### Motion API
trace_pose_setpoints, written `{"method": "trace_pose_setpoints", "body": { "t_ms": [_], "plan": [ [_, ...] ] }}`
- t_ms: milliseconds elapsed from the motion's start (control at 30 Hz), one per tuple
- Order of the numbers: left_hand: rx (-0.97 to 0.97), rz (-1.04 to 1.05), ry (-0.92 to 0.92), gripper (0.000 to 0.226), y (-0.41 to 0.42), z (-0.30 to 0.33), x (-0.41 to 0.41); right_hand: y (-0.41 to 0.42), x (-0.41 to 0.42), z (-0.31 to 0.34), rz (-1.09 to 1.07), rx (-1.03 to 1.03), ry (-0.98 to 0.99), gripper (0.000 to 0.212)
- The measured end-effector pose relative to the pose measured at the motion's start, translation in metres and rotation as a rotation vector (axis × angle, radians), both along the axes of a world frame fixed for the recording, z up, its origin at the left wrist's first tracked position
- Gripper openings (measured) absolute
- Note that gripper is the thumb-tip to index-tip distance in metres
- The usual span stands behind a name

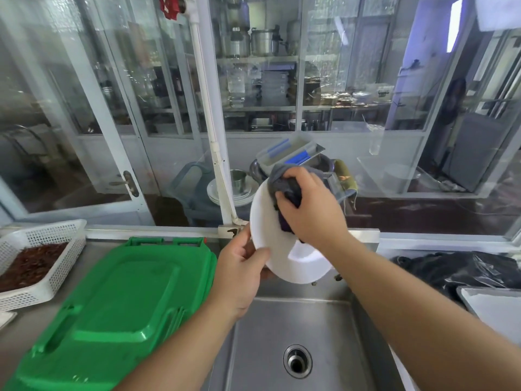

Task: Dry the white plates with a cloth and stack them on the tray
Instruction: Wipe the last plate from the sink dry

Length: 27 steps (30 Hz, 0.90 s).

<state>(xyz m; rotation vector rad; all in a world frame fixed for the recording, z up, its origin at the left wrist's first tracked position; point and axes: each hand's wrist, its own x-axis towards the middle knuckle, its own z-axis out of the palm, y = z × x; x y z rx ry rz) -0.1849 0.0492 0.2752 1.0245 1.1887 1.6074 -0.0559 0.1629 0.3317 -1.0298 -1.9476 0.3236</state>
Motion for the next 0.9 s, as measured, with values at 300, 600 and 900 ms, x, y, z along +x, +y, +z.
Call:
{"method": "trace_pose_setpoints", "body": {
  "t_ms": [300,600,900],
  "plan": [
    [0.134,0.073,-0.087,0.056,0.001,0.012,0.002,0.032,0.033,-0.01,-0.227,-0.328,0.284,0.045],
    [0.132,0.059,-0.073,0.064,0.002,-0.003,0.019,0.016,0.039,-0.056,-0.112,-0.987,1.099,0.038],
    [-0.035,-0.143,-0.062,0.061,0.006,0.009,0.007,0.015,0.055,-0.038,-0.19,-0.759,0.9,0.02]
  ]
}}
